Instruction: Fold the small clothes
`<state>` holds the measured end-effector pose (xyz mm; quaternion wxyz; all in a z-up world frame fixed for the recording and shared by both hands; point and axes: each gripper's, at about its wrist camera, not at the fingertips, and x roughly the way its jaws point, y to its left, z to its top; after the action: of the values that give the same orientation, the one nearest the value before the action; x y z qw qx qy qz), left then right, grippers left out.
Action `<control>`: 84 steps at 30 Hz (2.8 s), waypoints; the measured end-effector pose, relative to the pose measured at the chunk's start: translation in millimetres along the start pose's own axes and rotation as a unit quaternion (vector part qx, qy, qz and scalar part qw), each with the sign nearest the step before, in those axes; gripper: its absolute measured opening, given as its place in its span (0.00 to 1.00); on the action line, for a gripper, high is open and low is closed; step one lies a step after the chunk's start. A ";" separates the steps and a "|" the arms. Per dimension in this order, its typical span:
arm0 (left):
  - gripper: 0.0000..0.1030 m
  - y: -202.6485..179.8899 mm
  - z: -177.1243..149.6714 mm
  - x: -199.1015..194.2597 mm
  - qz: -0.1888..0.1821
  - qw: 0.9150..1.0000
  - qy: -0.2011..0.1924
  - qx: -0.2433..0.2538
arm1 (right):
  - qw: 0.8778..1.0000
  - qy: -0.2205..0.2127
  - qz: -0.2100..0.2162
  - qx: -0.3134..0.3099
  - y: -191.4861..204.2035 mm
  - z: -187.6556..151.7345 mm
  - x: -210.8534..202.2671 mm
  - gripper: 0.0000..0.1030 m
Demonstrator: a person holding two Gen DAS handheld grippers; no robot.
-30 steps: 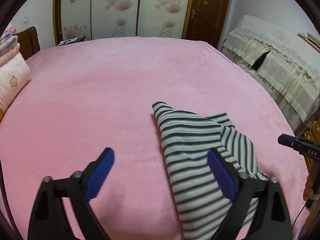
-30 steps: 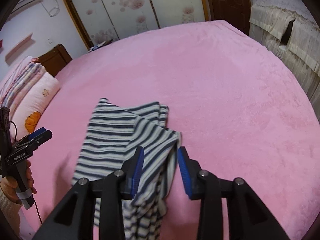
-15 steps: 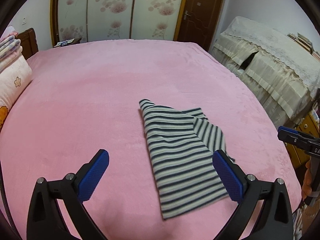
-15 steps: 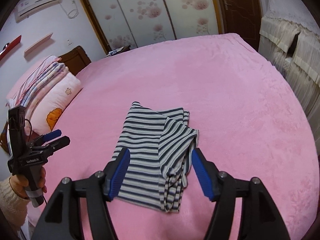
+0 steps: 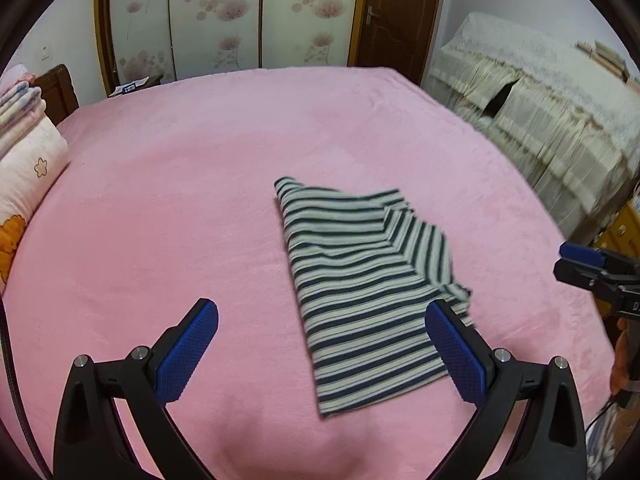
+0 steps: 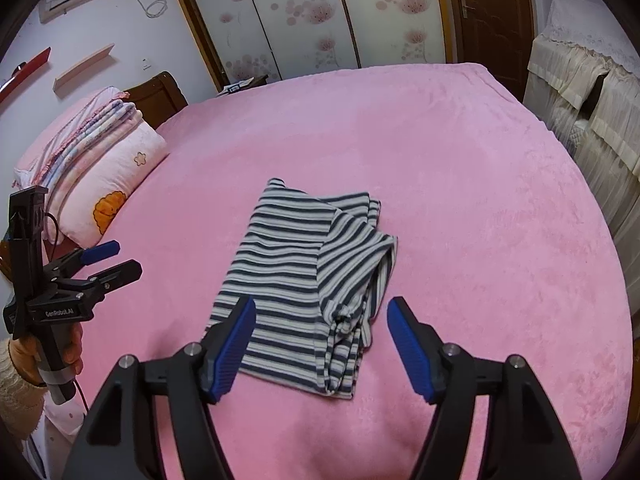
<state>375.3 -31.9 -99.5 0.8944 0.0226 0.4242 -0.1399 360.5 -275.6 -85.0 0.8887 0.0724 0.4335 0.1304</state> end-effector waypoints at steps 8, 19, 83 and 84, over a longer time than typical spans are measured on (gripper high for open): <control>1.00 6.3 -9.6 47.3 -0.024 0.999 0.032 -0.023 | 1.000 0.018 0.001 0.023 -17.8 -8.5 41.9 0.75; 0.99 32.5 -19.3 144.4 -0.089 0.988 0.093 -0.081 | 0.988 0.079 0.070 0.114 -71.8 -15.7 129.5 0.75; 0.20 173.6 41.4 -104.9 -0.039 0.995 -0.085 -0.030 | 0.972 -0.079 0.197 -0.101 208.3 62.3 54.3 0.22; 0.20 187.1 41.3 -102.5 -0.027 0.996 -0.081 -0.034 | 0.972 -0.077 0.199 -0.099 219.8 63.3 66.4 0.22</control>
<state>395.3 164.8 -9.4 0.9220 -0.0310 0.3553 -0.1510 412.4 -47.0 -42.9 0.8784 0.0788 0.3252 0.3413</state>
